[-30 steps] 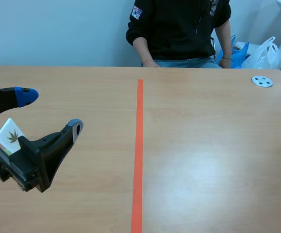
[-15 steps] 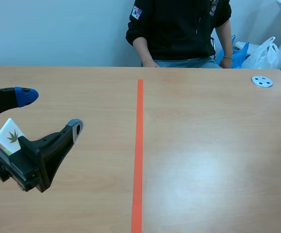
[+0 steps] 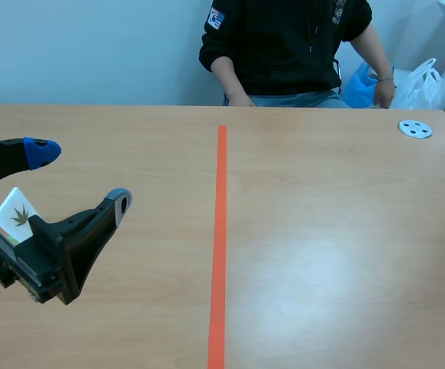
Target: Sort the leaf by its shape. The table is split by an orange tape line. A compound leaf with several leaflets goes to the left side, a simple leaf with one blade goes to the right side. Return to the home posture when a red brick is placed on the table.
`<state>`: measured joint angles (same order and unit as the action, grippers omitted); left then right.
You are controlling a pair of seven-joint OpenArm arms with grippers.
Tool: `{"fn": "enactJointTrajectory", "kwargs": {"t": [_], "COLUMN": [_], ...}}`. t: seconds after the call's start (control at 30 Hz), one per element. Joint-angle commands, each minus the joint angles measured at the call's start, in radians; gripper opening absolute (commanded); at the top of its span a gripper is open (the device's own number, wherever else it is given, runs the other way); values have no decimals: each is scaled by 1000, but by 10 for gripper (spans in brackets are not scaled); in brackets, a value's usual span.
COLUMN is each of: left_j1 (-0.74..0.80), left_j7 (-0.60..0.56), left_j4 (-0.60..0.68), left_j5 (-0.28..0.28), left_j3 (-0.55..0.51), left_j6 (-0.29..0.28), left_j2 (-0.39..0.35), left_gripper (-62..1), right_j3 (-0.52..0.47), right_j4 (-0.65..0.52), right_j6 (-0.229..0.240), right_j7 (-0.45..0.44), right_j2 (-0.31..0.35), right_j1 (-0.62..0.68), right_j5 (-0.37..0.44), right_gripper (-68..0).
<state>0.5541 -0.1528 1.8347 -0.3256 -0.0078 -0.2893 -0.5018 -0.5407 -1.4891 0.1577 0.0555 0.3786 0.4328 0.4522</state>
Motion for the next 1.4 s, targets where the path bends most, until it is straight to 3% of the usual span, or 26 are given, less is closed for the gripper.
{"fn": "enactJointTrajectory", "kwargs": {"t": [0.0,0.13,0.23,0.43,0.57,0.77,0.97,1.13,1.37], "left_j1": [-3,-3,-3,-3,-3,-4,-3,-3,-3], "left_j7": [-14,-15,-15,-15,-39,-64,-64,-67,-67], "left_j4": [10,10,10,10,10,10,10,10,10], "left_j5": [-8,-8,-8,-8,-7,-7,-7,-7,-7], "left_j3": [2,2,2,2,2,0,-6,-6,-6], "left_j6": [2,2,2,2,2,2,2,2,2], "left_j2": [0,0,0,0,0,0,0,3,3], "left_gripper": [14,14,14,14,14,14,14,14,14], "right_j3": [-60,-184,-241,-236,-181,51,260,346,414], "right_j4": [-73,-274,-386,-494,-503,-503,-503,-503,-503], "right_j6": [-5,4,61,214,282,277,253,228,228], "right_j7": [-5,-7,-18,-16,29,51,40,35,30], "right_j2": [11,18,51,143,161,161,135,111,111], "right_j1": [49,134,149,117,96,85,73,68,68], "right_j5": [27,36,72,202,215,207,114,69,48], "right_gripper": [4,4,4,4,4,4,4,4,4]}}
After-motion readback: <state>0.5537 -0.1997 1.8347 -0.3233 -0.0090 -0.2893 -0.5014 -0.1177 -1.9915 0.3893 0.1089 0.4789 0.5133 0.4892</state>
